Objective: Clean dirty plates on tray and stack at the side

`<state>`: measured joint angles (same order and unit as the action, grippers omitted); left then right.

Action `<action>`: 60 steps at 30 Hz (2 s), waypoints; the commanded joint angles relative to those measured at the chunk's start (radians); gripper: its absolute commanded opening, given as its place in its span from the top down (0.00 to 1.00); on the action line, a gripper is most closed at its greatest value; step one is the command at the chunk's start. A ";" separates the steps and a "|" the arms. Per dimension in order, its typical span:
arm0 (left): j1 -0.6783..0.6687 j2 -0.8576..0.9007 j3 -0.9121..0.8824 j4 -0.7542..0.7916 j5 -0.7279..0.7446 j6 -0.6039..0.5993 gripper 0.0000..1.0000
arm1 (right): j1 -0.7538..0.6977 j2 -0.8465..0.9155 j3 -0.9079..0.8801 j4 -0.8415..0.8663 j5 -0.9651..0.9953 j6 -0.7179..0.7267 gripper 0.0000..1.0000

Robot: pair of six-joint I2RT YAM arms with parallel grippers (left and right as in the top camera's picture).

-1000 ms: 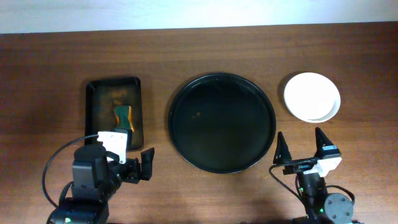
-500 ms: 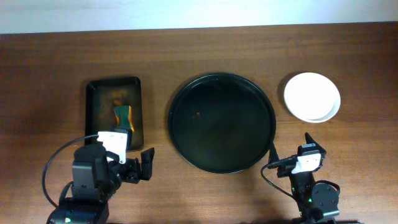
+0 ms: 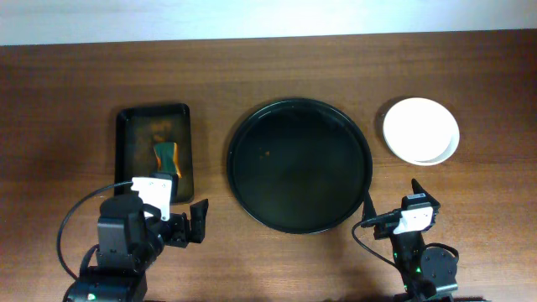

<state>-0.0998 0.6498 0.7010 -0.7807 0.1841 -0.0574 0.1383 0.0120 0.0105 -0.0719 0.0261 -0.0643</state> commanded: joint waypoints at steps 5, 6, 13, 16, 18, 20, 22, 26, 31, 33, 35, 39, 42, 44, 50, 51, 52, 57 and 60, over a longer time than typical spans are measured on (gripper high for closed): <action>0.029 -0.262 -0.140 0.009 -0.084 0.002 0.01 | 0.005 -0.008 -0.005 -0.008 0.001 -0.007 0.01; 0.043 -0.316 -0.194 0.048 -0.083 0.001 0.01 | 0.005 -0.008 -0.005 -0.008 0.001 -0.007 0.01; 0.062 -0.645 -0.659 0.694 -0.076 0.002 0.01 | 0.005 -0.008 -0.005 -0.008 0.001 -0.007 0.01; 0.062 -0.645 -0.692 0.771 -0.076 0.074 0.01 | 0.005 -0.008 -0.005 -0.008 0.001 -0.007 0.01; 0.062 -0.645 -0.692 0.712 -0.069 0.073 0.01 | 0.005 -0.008 -0.005 -0.008 0.001 -0.007 0.01; 0.062 -0.645 -0.692 0.711 -0.069 0.073 0.01 | 0.005 -0.008 -0.005 -0.008 0.001 -0.007 0.01; 0.062 -0.645 -0.692 0.711 -0.069 0.073 0.01 | 0.005 -0.008 -0.005 -0.008 0.001 -0.007 0.01; 0.062 -0.645 -0.692 0.711 -0.069 0.073 0.01 | 0.005 -0.008 -0.005 -0.008 0.001 -0.007 0.01; 0.062 -0.645 -0.692 0.711 -0.069 0.073 0.01 | 0.005 -0.008 -0.005 -0.008 0.001 -0.007 0.01; 0.062 -0.645 -0.692 0.711 -0.069 0.073 0.01 | 0.005 -0.008 -0.005 -0.008 0.001 -0.007 0.01; 0.062 -0.645 -0.692 0.711 -0.069 0.073 0.01 | 0.005 -0.008 -0.005 -0.008 0.001 -0.007 0.01; 0.062 -0.645 -0.692 0.711 -0.069 0.073 0.01 | 0.005 -0.008 -0.005 -0.008 0.001 -0.007 0.01; 0.062 -0.645 -0.692 0.711 -0.069 0.073 0.01 | 0.005 -0.008 -0.005 -0.008 0.001 -0.007 0.01; 0.062 -0.645 -0.692 0.711 -0.069 0.073 0.01 | 0.005 -0.008 -0.005 -0.008 0.001 -0.007 0.01; 0.062 -0.645 -0.692 0.711 -0.069 0.073 0.01 | 0.005 -0.008 -0.005 -0.008 0.001 -0.007 0.01; 0.062 -0.645 -0.692 0.711 -0.069 0.073 0.01 | 0.005 -0.008 -0.005 -0.008 0.001 -0.007 0.01; 0.062 -0.645 -0.692 0.711 -0.069 0.073 0.01 | 0.005 -0.008 -0.005 -0.008 0.001 -0.007 0.01; 0.062 -0.645 -0.692 0.711 -0.069 0.073 0.01 | 0.005 -0.008 -0.005 -0.008 0.001 -0.007 0.01; 0.062 -0.645 -0.692 0.711 -0.069 0.073 0.01 | 0.005 -0.008 -0.005 -0.008 0.001 -0.007 0.01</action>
<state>-0.0441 0.0109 0.0154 -0.0704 0.1081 0.0002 0.1383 0.0101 0.0109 -0.0727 0.0261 -0.0654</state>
